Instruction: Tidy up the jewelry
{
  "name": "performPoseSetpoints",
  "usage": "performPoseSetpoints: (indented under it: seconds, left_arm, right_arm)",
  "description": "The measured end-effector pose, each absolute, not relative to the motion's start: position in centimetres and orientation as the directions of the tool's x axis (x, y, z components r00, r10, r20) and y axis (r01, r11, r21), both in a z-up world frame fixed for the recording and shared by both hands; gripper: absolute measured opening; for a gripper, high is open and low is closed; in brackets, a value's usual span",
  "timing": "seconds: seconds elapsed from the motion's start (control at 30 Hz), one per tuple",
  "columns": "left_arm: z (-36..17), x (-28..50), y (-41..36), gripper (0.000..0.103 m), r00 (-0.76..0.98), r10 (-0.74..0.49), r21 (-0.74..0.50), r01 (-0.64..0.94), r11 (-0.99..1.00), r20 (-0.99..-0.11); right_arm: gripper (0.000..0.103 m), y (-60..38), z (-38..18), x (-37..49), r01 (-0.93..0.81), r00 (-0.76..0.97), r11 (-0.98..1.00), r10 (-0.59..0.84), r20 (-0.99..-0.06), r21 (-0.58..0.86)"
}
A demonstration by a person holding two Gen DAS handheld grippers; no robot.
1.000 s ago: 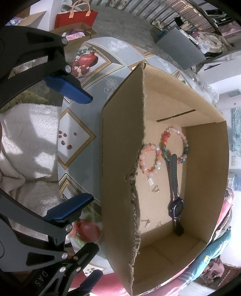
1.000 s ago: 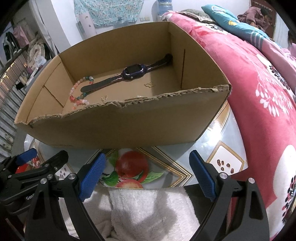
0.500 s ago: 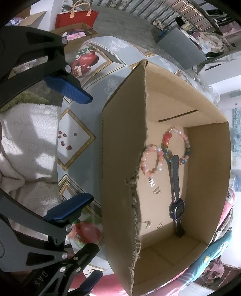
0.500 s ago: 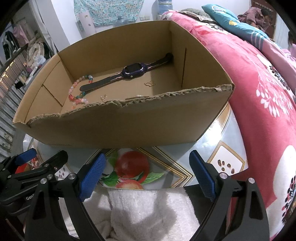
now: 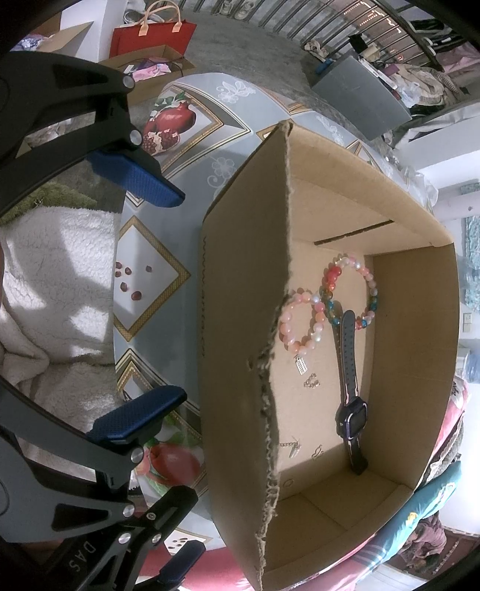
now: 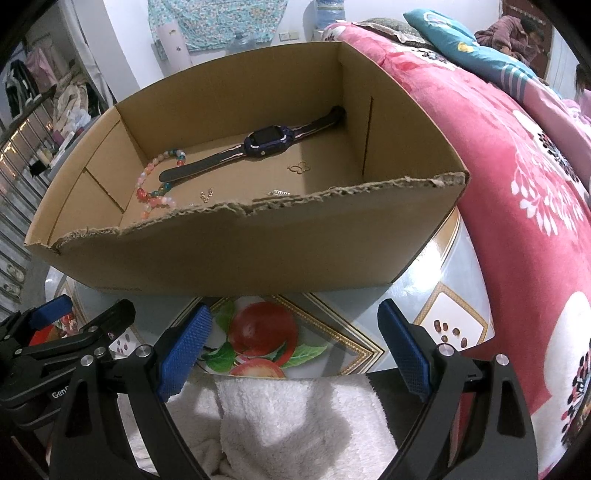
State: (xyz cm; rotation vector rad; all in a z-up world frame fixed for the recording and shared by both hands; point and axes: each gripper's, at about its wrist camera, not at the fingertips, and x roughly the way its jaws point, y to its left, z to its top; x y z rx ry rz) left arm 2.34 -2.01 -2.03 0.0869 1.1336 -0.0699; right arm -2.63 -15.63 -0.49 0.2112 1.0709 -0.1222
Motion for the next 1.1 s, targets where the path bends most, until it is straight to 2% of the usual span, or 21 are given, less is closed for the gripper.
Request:
performPoseSetpoints:
  seconds: [1.1]
  left_arm:
    - [-2.01,2.42,-1.85,0.093,0.422,-0.008,0.032,0.089,0.996,-0.906]
  right_arm:
    - [0.089,-15.29,-0.21,-2.32,0.192,0.475,0.976,-0.002,-0.88,0.102]
